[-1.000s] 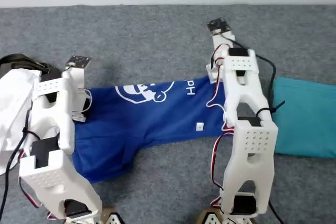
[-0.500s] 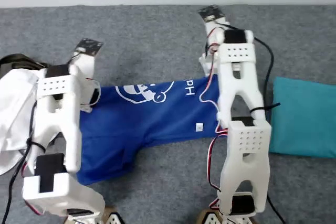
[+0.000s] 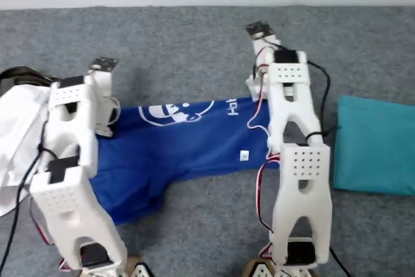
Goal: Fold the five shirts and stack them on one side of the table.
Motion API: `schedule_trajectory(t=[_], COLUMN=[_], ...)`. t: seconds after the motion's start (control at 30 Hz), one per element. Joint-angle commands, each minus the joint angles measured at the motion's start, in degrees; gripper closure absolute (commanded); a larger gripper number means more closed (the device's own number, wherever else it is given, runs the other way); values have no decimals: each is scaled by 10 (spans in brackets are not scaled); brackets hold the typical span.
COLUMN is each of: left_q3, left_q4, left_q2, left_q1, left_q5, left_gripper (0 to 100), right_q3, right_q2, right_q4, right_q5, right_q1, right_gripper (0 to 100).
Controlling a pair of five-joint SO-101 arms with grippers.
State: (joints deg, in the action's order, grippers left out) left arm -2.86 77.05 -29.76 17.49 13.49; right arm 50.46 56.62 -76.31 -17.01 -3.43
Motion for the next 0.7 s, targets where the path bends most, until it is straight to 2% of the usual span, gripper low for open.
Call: schedule_trajectory(t=[0.0, 0.23, 0.5, 0.67], left_q3=[-44, -42, -36, 65], left_q4=[37, 102, 221, 233], left_q2=[19, 139, 243, 299], left_q1=[34, -14, -76, -120], left_q5=[18, 19, 39, 53], left_gripper=[985, 985, 985, 985], right_q3=[33, 33, 33, 33], right_q2=[-36, -109, -191, -204], right_q4=[-32, -103, -186, -262], right_q5=[4, 4, 4, 4], right_q1=[25, -15, -46, -50], right_gripper=[957, 958, 956, 955])
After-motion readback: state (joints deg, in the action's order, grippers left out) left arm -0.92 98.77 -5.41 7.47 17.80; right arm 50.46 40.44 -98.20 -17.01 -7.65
